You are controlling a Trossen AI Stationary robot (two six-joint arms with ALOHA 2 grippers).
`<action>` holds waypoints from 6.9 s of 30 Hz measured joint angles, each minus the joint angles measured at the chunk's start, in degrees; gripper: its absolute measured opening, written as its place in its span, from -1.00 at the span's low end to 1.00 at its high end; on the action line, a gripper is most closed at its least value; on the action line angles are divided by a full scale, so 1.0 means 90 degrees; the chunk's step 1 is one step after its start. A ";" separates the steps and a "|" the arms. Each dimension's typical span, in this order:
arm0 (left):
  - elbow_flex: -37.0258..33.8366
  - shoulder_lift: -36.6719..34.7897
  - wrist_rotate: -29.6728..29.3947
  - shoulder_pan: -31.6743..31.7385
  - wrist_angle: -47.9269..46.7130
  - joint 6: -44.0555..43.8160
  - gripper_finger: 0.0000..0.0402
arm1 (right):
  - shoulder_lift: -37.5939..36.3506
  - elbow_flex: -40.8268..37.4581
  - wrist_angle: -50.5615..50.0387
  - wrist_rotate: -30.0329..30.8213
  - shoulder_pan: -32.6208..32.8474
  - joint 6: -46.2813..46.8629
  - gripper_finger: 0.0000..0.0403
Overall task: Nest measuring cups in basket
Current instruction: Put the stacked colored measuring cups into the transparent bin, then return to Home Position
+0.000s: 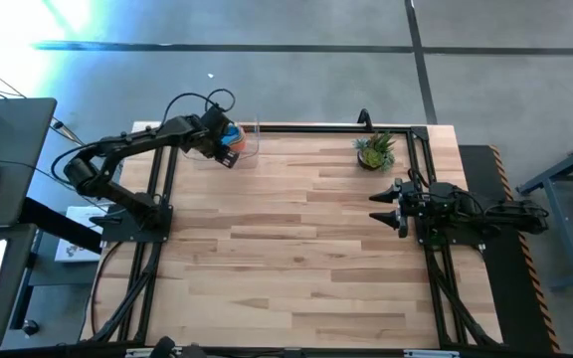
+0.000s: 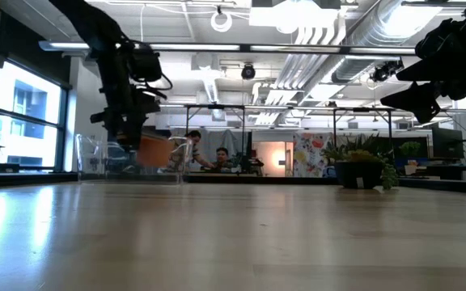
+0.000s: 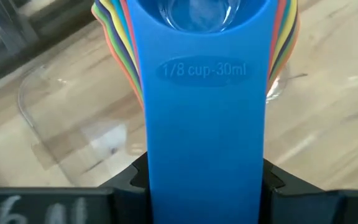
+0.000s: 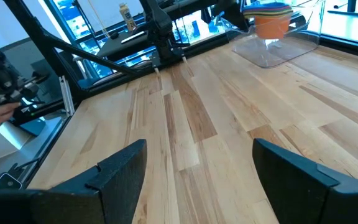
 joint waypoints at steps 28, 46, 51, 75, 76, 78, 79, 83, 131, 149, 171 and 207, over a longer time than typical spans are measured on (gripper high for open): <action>0.0006 0.0766 0.0293 0.0233 0.0268 -0.0123 -0.20 | 0.0000 0.0000 0.0001 0.0000 -0.0001 0.0000 0.41; 0.0006 -0.0444 0.0356 0.0230 0.0124 0.0523 0.34 | 0.0000 0.0002 0.0000 -0.0001 0.0000 0.0000 0.41; 0.0008 -0.1361 0.1121 0.0171 0.0179 0.0565 0.33 | 0.0000 0.0000 0.0001 0.0001 -0.0001 0.0000 0.41; -0.3501 -0.5373 0.1632 -0.2670 0.4296 0.0213 0.33 | 0.0000 0.0000 0.0002 0.0001 0.0000 0.0000 0.41; -0.3688 -0.5538 0.1631 -0.2736 0.4469 0.0212 0.33 | 0.0000 0.0000 0.0002 0.0001 0.0000 0.0000 0.41; -0.4045 -0.5874 0.1607 -0.2849 0.4809 0.0203 0.33 | 0.0000 0.0000 0.0002 -0.0001 -0.0002 0.0000 0.41; -0.4202 -0.6037 0.1545 -0.2900 0.4961 0.0181 0.33 | 0.0000 0.0000 0.0002 0.0000 -0.0001 0.0000 0.41; -0.4701 -0.6668 0.1393 -0.3048 0.5107 0.0049 0.33 | 0.0000 0.0002 0.0002 0.0001 0.0000 0.0000 0.41; -0.5815 -0.7696 0.0888 -0.3374 0.4422 0.1216 0.33 | 0.0000 0.0002 0.0000 -0.0001 -0.0002 0.0000 0.41; -0.5815 -0.7696 0.0890 -0.3374 0.4422 0.1215 0.33 | 0.0000 0.0000 0.0001 0.0001 0.0000 0.0000 0.41; -0.5810 -0.7696 0.0890 -0.3374 0.4422 0.1214 0.33 | 0.0000 0.0000 0.0000 0.0001 -0.0002 0.0000 0.41; -0.5810 -0.7696 0.0888 -0.3371 0.4420 0.1216 0.33 | 0.0000 0.0000 0.0000 0.0001 -0.0001 0.0000 0.41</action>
